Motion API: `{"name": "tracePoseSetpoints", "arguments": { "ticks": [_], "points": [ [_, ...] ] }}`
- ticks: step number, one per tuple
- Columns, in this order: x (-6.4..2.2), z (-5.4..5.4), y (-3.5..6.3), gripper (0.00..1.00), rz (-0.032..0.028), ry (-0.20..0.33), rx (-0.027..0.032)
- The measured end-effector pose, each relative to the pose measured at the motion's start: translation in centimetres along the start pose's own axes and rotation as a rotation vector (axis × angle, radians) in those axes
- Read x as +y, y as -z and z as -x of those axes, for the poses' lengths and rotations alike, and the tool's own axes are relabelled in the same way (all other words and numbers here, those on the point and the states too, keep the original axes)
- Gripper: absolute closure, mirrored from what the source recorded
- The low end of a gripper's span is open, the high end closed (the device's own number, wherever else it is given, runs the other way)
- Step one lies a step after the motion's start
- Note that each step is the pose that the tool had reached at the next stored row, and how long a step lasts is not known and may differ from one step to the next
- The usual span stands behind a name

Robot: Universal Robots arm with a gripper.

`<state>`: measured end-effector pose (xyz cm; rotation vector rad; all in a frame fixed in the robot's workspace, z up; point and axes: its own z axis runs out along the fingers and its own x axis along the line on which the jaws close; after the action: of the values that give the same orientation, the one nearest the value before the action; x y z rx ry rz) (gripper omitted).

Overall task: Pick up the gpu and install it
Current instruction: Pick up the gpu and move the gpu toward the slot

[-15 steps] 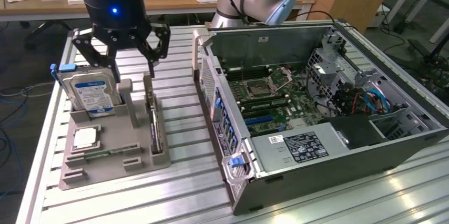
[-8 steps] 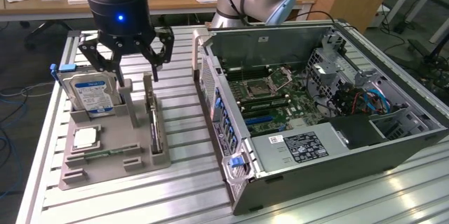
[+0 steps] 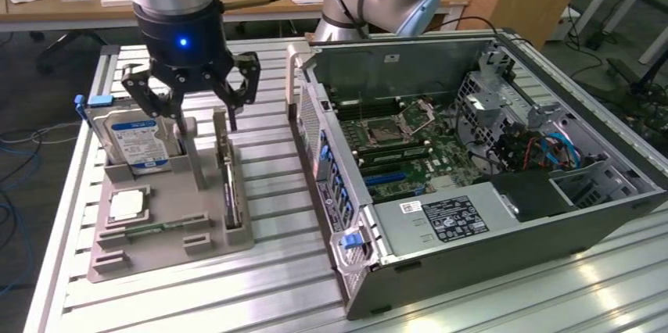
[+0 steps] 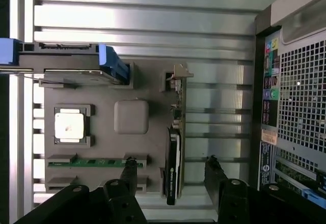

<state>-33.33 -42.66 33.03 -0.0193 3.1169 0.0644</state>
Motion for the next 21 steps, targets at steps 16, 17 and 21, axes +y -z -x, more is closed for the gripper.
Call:
{"name": "tracePoseSetpoints", "arguments": {
  "ticks": [16,17,21],
  "points": [
    [-0.67,0.6,-2.9,0.35,0.0001,-0.003,-0.0005],
    [-0.67,0.6,-3.08,0.35,0.0001,-0.003,-0.0004],
    [-0.73,0.6,-3.81,0.35,0.0001,-0.003,-0.0004]
  ]
}}
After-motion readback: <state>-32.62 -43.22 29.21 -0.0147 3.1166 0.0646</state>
